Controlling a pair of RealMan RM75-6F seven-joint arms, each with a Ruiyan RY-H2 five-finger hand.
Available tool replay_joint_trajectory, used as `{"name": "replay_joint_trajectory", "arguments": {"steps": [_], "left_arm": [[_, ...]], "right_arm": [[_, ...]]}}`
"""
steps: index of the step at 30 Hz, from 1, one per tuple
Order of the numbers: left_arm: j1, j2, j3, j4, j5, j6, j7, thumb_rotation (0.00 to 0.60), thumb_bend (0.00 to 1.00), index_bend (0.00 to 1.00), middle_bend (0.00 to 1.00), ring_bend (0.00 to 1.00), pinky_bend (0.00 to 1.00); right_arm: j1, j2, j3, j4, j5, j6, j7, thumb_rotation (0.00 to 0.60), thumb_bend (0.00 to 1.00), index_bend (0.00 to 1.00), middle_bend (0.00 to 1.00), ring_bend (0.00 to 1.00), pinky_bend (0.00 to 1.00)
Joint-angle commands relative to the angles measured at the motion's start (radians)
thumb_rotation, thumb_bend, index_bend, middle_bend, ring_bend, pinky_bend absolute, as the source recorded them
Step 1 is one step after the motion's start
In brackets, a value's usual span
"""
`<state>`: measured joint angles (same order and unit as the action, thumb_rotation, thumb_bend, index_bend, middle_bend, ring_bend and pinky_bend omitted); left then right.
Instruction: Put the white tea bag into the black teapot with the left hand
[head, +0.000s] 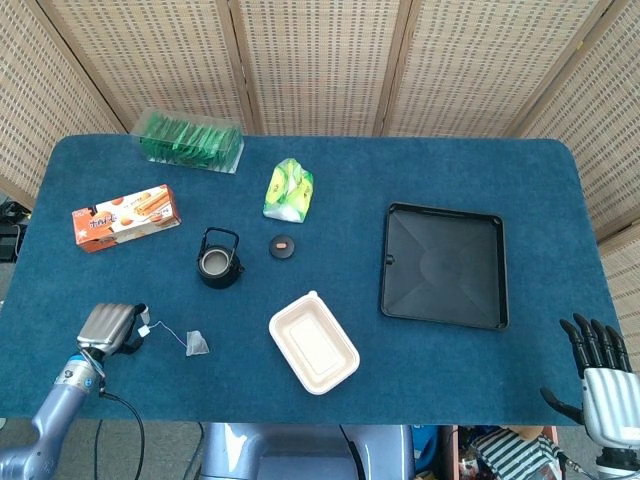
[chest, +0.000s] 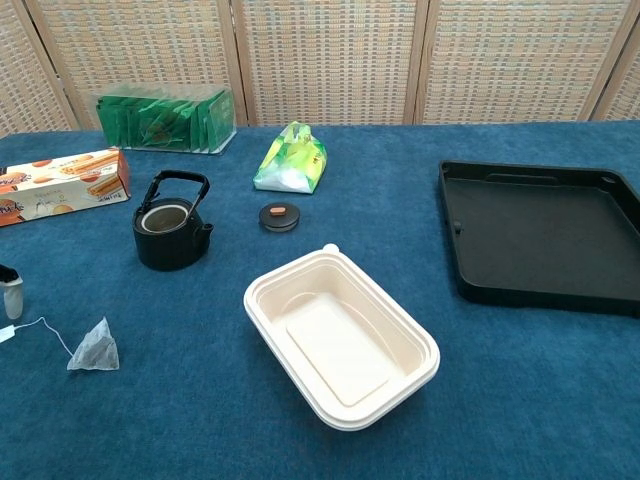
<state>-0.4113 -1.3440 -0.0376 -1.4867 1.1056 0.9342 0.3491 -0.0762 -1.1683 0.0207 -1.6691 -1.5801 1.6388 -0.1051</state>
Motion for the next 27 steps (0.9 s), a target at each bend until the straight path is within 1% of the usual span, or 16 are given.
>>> {"name": "replay_joint_trajectory", "arguments": {"steps": [1,27], "left_arm": [[-0.005,-0.004,0.0,0.0,-0.008,-0.003,0.005,0.6,0.36,0.44,0.76,0.73,0.67],[-0.021,-0.033,0.018,0.049,-0.044,-0.023,0.0,0.6,0.36,0.44,0.76,0.73,0.67]], "right_arm": [[-0.001,-0.002,-0.001,0.001,0.0,0.0,0.002,0.6,0.02,0.14,0.12,0.0,0.05],[-0.013,-0.01,-0.002,0.016,0.008,0.003,0.014,0.6,0.02,0.14,0.12,0.0,0.05]]}}
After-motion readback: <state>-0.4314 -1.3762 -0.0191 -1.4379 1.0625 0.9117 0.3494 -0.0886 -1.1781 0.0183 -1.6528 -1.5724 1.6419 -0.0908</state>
